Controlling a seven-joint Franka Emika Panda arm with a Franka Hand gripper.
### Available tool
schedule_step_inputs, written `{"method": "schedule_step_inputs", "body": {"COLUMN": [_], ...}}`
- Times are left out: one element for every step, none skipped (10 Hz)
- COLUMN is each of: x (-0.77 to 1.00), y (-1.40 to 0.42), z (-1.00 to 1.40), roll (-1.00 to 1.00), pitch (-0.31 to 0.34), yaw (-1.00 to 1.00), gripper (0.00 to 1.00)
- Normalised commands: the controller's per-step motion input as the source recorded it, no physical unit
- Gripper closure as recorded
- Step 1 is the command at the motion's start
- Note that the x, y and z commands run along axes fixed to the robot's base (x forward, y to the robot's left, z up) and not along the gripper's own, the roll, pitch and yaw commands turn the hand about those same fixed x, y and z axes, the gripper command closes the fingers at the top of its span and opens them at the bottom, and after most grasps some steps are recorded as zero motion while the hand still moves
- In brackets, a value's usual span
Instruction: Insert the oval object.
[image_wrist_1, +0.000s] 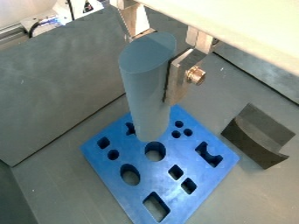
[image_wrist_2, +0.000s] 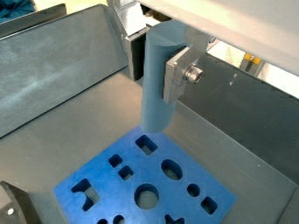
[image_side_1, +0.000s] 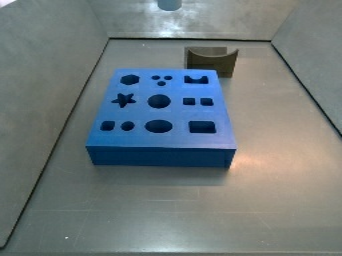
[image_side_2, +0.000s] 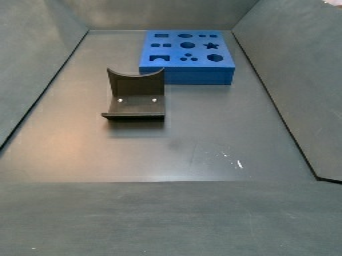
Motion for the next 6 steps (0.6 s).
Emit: {"method": "schedule_step_inputs", "body": {"x": [-0.03,-0.09,0.0,0.0,0.0,0.0], "y": [0.0,-0.2,-0.03,-0.04,-0.03,0.0], "z": [0.0,-0.23,-0.3,-0.31,-0.33,-0.38], "roll": [0.0,0.0,-0.04,-0.03,-0.04,-0.04], "pitch": [0.0,-0.03,-0.069,-0.034,-0.023,-0.027], "yaw": [0.0,-0.52,-1.0,-1.0,-1.0,-1.0], "gripper": [1.0,1.0,1.0,1.0,1.0,1.0]}}
